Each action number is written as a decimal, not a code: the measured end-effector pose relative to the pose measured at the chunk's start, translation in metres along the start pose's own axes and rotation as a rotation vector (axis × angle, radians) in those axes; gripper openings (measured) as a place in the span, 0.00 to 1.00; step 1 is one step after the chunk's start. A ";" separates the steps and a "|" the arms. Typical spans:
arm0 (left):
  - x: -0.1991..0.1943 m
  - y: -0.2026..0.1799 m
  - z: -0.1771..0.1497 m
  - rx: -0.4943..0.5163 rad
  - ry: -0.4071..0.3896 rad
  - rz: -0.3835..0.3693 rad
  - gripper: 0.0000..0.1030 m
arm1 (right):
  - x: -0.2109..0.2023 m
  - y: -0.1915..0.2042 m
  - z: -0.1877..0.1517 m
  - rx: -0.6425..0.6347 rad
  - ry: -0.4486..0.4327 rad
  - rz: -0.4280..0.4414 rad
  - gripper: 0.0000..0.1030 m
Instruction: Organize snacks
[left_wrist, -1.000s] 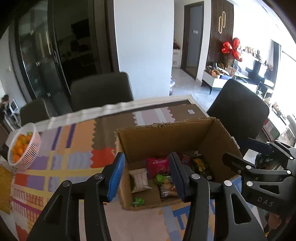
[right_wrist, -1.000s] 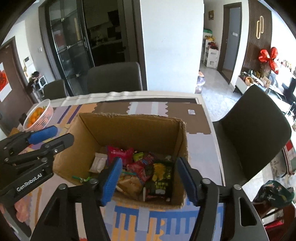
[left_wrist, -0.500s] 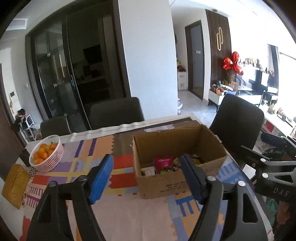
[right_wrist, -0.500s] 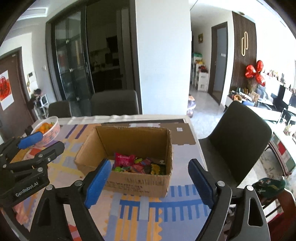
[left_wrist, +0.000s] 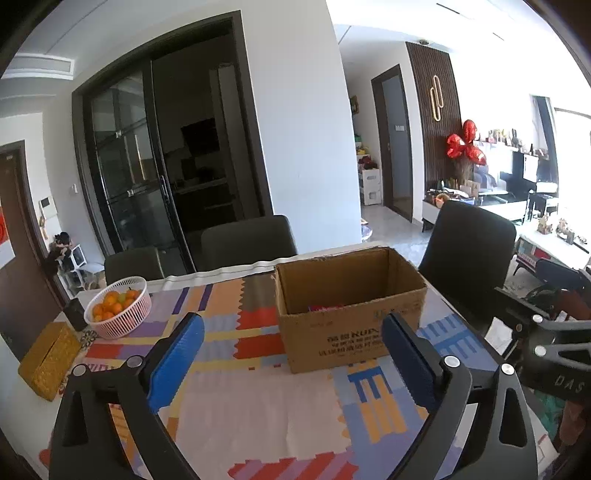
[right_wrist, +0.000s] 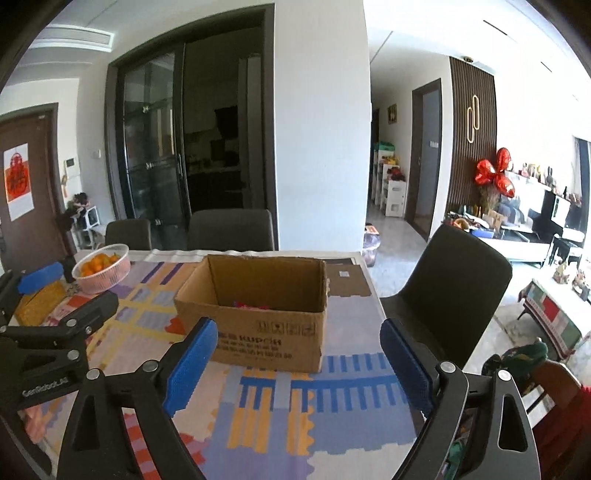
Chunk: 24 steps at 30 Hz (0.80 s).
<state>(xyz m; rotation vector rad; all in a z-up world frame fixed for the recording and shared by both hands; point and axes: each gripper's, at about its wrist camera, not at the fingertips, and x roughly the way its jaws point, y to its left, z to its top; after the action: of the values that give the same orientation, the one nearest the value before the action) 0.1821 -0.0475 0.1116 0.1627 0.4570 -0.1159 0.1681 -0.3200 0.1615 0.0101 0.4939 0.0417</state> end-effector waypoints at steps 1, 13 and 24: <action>-0.004 0.000 -0.003 -0.002 -0.003 0.002 0.96 | -0.004 0.000 -0.003 0.000 -0.005 -0.003 0.88; -0.038 0.004 -0.040 -0.051 -0.018 -0.030 0.99 | -0.037 0.004 -0.037 -0.002 0.001 0.000 0.89; -0.056 0.001 -0.061 -0.061 -0.007 -0.027 1.00 | -0.051 0.004 -0.055 -0.009 0.022 0.005 0.89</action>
<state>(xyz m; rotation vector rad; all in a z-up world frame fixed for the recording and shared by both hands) 0.1064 -0.0310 0.0827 0.0961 0.4550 -0.1284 0.0968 -0.3187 0.1373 0.0016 0.5159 0.0491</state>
